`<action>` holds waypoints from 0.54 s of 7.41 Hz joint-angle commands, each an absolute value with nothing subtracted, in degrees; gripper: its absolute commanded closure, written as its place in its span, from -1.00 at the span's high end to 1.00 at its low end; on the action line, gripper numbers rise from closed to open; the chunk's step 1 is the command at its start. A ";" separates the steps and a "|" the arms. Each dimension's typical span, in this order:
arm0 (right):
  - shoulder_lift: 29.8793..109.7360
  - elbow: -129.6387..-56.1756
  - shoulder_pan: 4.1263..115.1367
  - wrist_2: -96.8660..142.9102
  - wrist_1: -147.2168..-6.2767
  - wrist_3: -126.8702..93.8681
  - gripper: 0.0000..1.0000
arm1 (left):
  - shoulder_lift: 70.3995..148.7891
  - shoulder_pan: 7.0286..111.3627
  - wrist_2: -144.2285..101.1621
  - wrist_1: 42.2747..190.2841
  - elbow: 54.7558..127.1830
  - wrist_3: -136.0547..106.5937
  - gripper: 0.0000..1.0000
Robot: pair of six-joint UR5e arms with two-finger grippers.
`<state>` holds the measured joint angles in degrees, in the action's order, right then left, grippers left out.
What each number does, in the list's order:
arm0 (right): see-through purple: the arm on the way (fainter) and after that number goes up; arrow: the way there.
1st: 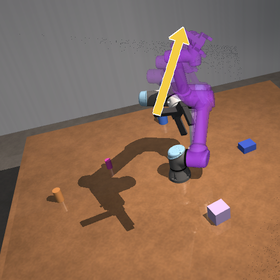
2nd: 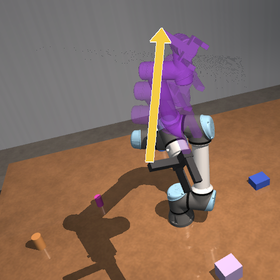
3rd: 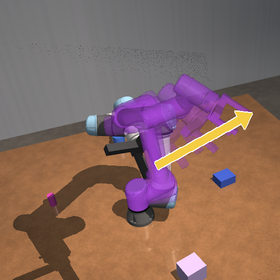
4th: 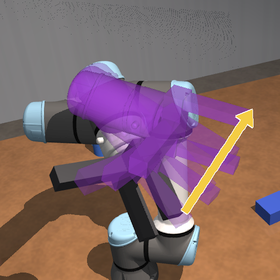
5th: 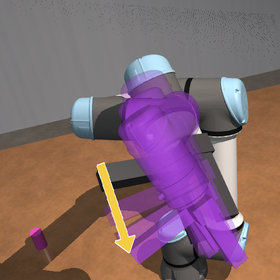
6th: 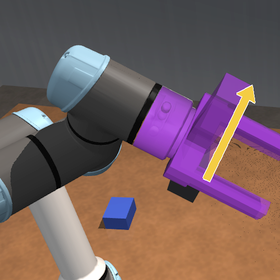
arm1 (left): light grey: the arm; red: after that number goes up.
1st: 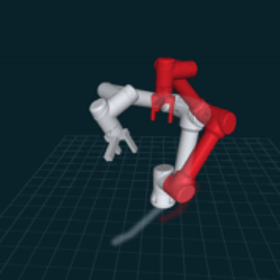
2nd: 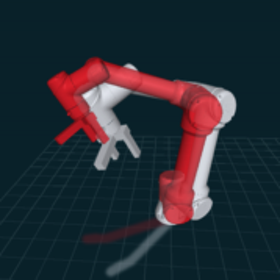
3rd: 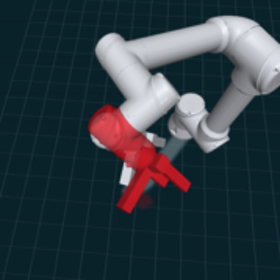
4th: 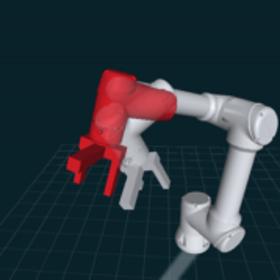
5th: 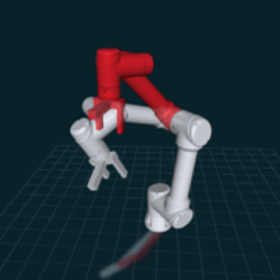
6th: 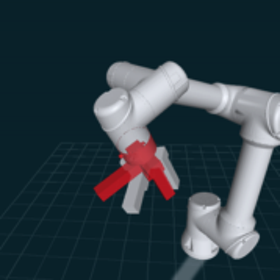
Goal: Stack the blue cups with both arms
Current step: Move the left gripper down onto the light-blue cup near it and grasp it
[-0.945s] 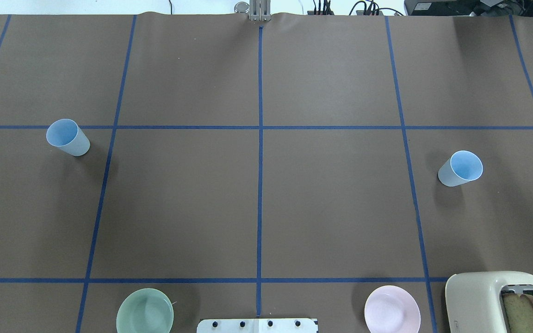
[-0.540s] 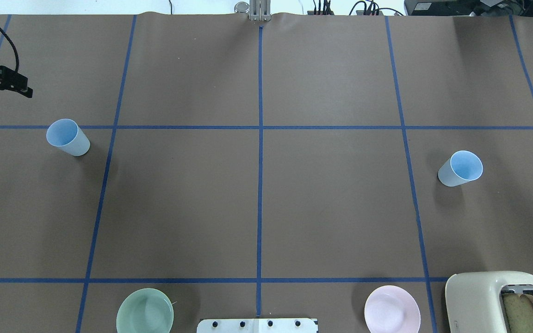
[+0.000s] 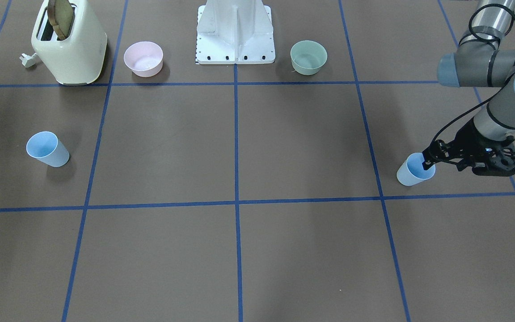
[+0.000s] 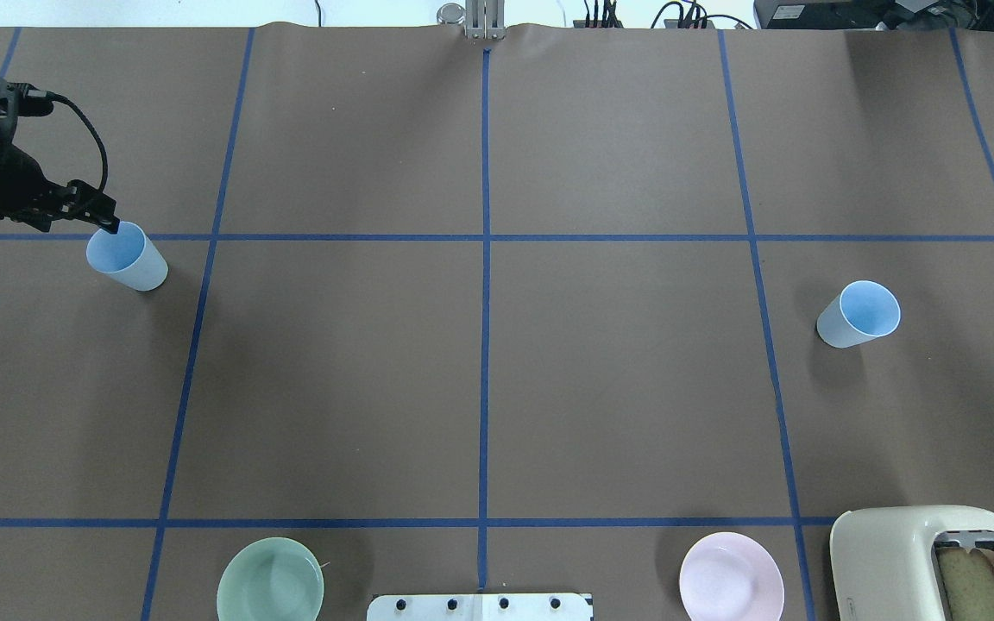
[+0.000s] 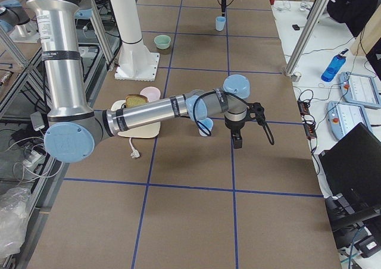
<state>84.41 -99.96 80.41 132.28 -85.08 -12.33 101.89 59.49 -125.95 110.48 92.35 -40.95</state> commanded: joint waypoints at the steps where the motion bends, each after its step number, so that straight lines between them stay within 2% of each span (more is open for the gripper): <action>1: 84.38 -99.93 80.42 132.19 -85.08 -12.30 1.00 | 101.25 57.92 -125.51 110.48 92.37 -40.78 0.96; 4: 84.38 -99.93 80.42 132.19 -85.08 -12.30 1.00 | 100.55 57.75 -125.51 110.48 91.32 -39.73 0.88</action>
<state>84.38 -99.89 80.42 132.19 -85.08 -12.33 100.59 57.90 -125.52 110.48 91.83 -39.90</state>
